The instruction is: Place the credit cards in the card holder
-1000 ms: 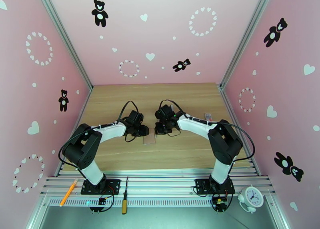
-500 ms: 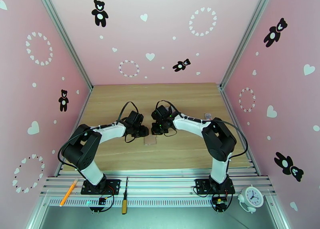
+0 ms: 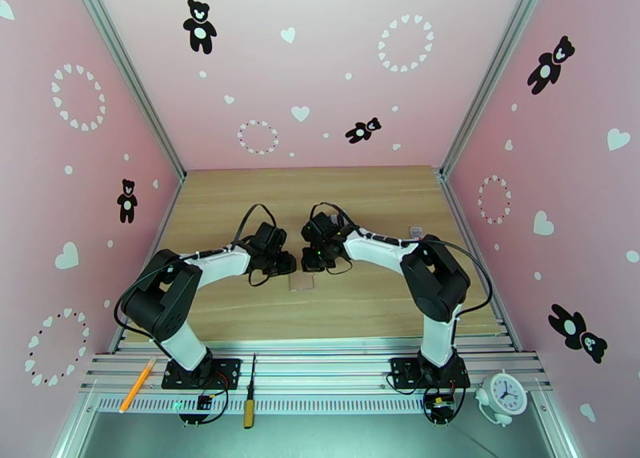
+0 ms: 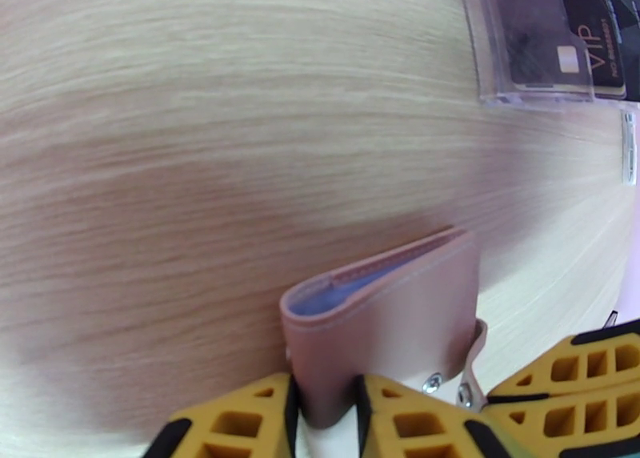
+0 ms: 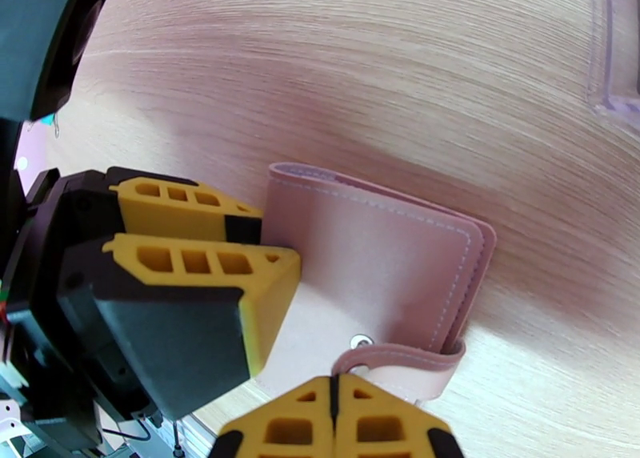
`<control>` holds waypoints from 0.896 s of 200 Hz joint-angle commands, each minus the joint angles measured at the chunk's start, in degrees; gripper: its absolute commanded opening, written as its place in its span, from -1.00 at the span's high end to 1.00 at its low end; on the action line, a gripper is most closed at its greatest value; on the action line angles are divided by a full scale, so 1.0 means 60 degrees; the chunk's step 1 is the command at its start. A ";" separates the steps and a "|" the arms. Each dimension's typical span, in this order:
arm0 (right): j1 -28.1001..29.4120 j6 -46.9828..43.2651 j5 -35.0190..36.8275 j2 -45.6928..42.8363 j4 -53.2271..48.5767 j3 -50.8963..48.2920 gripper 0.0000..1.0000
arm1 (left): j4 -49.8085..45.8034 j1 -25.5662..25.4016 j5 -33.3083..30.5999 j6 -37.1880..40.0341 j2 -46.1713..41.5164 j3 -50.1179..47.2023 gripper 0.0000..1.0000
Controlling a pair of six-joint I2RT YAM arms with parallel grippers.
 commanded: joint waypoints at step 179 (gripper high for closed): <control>-0.0014 -0.0095 -0.0238 0.0786 -0.0045 0.0519 1.00 | 0.0199 0.0134 0.0167 -0.0114 -0.0190 -0.0248 0.43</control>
